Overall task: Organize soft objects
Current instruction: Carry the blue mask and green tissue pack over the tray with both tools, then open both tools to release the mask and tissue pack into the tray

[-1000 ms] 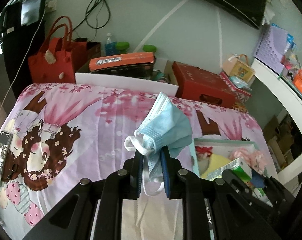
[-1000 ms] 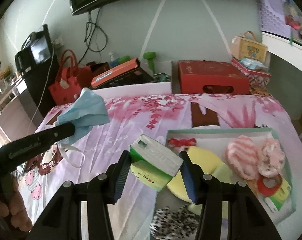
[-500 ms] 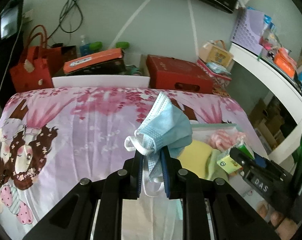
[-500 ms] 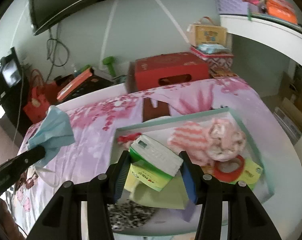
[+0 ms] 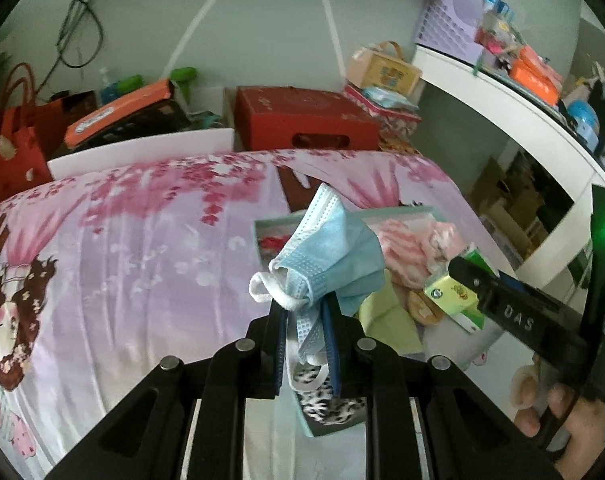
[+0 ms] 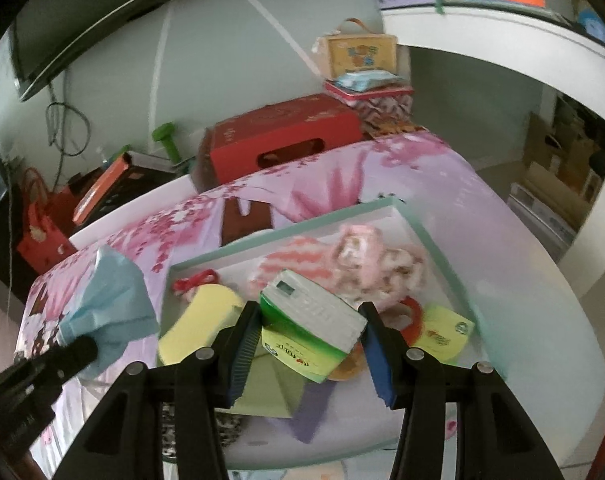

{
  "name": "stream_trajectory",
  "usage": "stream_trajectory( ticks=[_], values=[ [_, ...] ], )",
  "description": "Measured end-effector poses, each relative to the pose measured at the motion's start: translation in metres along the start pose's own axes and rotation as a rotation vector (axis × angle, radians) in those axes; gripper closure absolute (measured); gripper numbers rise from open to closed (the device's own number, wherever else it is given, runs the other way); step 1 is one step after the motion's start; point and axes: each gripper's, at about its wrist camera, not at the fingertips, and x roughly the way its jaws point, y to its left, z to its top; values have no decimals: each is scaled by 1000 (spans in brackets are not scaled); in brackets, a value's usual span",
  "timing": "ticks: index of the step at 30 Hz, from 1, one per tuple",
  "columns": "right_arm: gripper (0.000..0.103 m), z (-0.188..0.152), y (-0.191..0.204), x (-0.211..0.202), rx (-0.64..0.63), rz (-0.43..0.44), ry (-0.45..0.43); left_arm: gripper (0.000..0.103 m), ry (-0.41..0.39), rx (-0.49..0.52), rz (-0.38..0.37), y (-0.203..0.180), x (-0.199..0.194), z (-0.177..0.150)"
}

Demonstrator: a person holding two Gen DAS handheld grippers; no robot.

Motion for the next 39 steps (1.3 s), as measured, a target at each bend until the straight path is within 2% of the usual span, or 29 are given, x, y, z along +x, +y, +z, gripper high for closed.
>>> stream_trajectory(
  ticks=[11,18,31,36,39],
  values=[
    [50,0,-40,7,88,-55,36,85,32,64,-46,-29,22,-7],
    [50,-3,-33,16,61,-38,68,84,49,110,-56,-45,37,-10],
    [50,-7,-22,30,23,-30,116,83,110,124,-43,-54,66,-16],
    [50,-7,-20,30,19,-29,117,62,105,119,-22,-52,59,-14],
    [49,-6,-20,30,19,-24,116,53,97,100,-21,-49,52,-12]
  ],
)
